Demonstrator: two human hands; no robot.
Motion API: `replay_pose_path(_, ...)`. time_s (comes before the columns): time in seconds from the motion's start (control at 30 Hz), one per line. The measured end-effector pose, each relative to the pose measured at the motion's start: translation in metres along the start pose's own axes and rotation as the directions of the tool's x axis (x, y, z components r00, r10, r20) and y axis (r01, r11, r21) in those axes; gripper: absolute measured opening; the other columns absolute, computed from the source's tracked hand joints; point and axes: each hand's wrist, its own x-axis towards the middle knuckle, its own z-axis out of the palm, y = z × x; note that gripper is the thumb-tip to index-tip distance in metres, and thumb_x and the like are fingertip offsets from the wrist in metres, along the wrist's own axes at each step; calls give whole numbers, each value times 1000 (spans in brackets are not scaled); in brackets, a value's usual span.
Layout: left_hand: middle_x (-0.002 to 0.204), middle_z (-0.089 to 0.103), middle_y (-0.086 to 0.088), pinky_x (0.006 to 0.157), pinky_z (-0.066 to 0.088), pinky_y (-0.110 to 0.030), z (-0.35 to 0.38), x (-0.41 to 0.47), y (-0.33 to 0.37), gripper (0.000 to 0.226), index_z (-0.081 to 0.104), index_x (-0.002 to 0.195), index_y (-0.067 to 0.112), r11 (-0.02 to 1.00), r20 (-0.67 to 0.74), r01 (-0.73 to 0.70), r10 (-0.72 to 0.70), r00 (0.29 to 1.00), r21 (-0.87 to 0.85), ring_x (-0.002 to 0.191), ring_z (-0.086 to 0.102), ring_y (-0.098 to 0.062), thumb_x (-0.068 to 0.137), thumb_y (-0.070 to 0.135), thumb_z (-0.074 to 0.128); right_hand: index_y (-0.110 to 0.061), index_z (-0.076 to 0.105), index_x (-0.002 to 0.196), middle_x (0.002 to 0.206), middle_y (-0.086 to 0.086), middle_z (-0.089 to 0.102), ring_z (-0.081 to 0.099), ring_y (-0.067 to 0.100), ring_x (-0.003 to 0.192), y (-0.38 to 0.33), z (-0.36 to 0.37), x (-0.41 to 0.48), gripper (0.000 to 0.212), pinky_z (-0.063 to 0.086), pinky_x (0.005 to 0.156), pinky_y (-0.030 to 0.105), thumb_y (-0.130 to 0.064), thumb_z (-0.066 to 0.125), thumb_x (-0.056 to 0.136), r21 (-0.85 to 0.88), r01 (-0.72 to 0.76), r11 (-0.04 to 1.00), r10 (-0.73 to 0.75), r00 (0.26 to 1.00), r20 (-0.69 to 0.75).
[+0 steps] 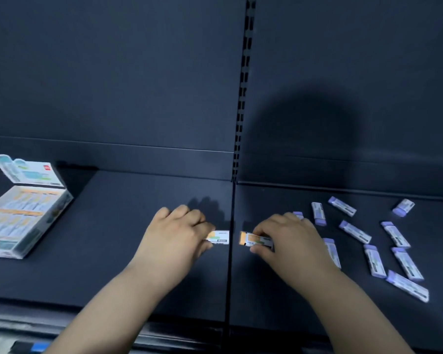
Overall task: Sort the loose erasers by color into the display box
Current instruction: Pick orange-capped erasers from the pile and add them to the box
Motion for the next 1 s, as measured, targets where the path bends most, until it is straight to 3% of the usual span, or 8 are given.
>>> replay_pose_path(0.17, 74, 62, 10, 55, 35, -29, -1, -13, -12, 29, 73, 79, 27, 996, -26, 89, -89, 996, -28, 63, 57, -19, 55, 33, 87, -35, 58, 109, 108, -15, 55, 44, 11, 105, -11, 3, 14, 25, 30, 85, 27, -47, 53, 88, -6, 58, 998, -58, 998, 29)
replay_pose_path(0.27, 74, 63, 10, 55, 34, -28, -3, -26, -20, 14, 73, 79, 27, 989, -57, 138, -141, 988, -45, 64, 58, -19, 66, 32, 73, -35, 58, 107, 106, -15, 56, 45, 10, 103, -23, 3, 22, 23, 24, 78, 26, -47, 53, 88, 4, 100, 995, -100, 995, 26)
replay_pose_path(0.5, 77, 61, 11, 57, 34, -28, -11, -52, -59, 30, 71, 83, 29, 978, -29, 202, -204, 979, -51, 68, 55, -19, 75, 42, 45, -37, 57, 108, 106, -17, 54, 44, 8, 101, -72, 11, 37, 22, 28, 83, 25, -47, 52, 89, 58, 147, 987, -149, 988, 40)
replay_pose_path(0.7, 81, 61, 11, 61, 34, -29, -14, -89, -138, 33, 70, 90, 28, 984, -74, 161, -166, 983, -69, 76, 45, -15, 78, 44, 44, -35, 60, 105, 103, -16, 56, 46, 10, 100, -150, 32, 64, 22, 30, 82, 26, -46, 55, 87, 93, 110, 990, -109, 994, -18)
replay_pose_path(0.83, 82, 62, 11, 64, 30, -31, -23, -114, -213, 35, 70, 90, 28, 991, -74, 120, -124, 990, -52, 76, 48, -16, 79, 44, 42, -37, 59, 105, 102, -18, 55, 44, 8, 99, -213, 45, 86, 21, 30, 83, 26, -48, 55, 87, 100, 41, 994, -32, 996, -87)
replay_pose_path(1.0, 82, 64, 10, 62, 37, -30, -32, -136, -286, 28, 72, 86, 28, 996, -11, 61, -62, 998, -69, 72, 58, -19, 77, 41, 49, -36, 61, 102, 100, -18, 56, 46, 8, 97, -287, 59, 107, 19, 32, 86, 27, -45, 59, 85, 145, -24, 989, 40, 993, -108)
